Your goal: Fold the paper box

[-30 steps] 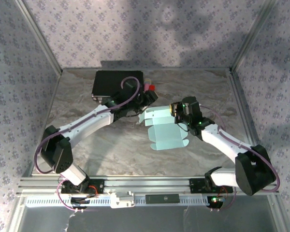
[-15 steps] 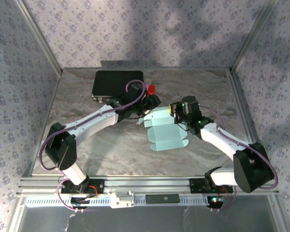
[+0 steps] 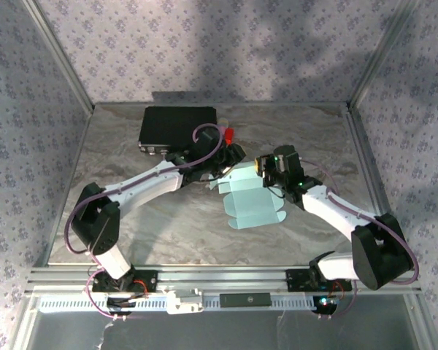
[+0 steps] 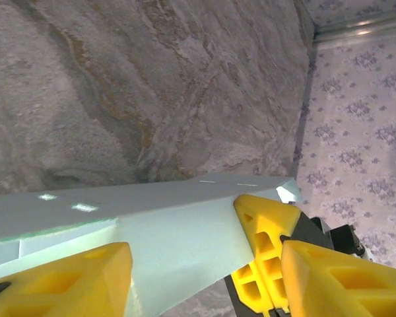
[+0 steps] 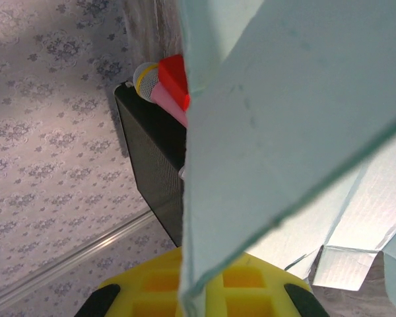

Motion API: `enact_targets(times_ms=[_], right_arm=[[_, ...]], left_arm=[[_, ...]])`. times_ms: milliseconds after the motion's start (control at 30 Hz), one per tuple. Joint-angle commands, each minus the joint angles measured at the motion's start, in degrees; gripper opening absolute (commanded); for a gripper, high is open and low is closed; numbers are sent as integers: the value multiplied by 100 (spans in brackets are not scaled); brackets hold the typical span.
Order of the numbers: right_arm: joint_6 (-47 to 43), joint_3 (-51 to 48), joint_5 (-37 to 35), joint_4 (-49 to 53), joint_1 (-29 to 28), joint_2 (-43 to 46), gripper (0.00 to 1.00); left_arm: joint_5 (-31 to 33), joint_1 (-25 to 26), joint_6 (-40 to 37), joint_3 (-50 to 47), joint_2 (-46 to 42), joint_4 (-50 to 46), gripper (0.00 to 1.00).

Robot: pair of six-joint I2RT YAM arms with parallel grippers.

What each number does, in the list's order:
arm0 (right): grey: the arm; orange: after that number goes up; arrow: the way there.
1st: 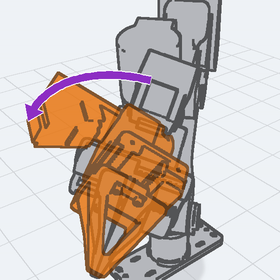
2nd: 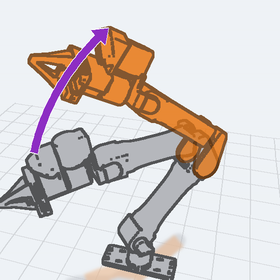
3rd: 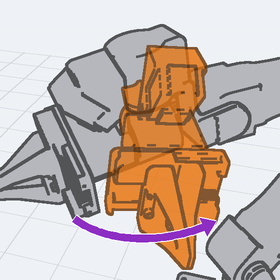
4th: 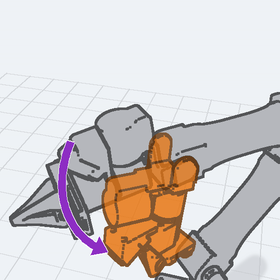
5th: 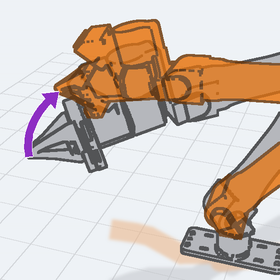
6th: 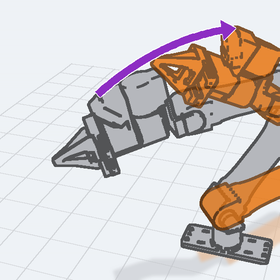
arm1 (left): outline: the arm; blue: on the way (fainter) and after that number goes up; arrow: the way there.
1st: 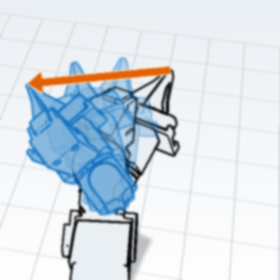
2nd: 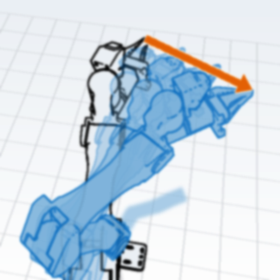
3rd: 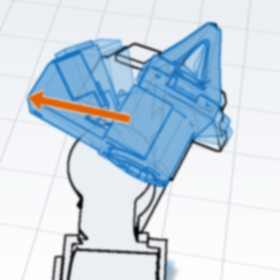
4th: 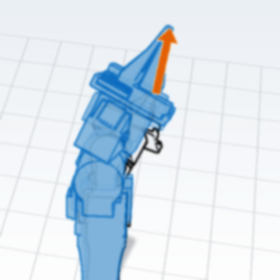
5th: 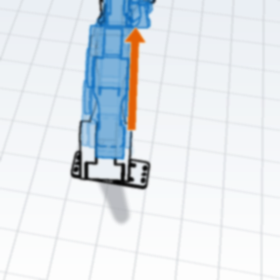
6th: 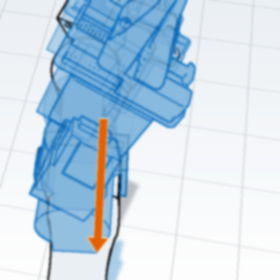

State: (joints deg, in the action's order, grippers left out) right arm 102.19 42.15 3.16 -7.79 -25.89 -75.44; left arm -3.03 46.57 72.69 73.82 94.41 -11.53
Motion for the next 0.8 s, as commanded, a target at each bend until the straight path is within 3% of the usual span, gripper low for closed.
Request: enact_targets(times_ms=[0,333,767], right_arm=[[-12,12,14,-126,35,75,0],[44,35,26,-209,21,60,0],[93,0,50,-298,-27,88,0]], left_arm=[[512,54,-195,-49,-563,-586,66],[-19,27,-141,-43,-219,-456,68],[-96,116,193,-35,129,319,68]])
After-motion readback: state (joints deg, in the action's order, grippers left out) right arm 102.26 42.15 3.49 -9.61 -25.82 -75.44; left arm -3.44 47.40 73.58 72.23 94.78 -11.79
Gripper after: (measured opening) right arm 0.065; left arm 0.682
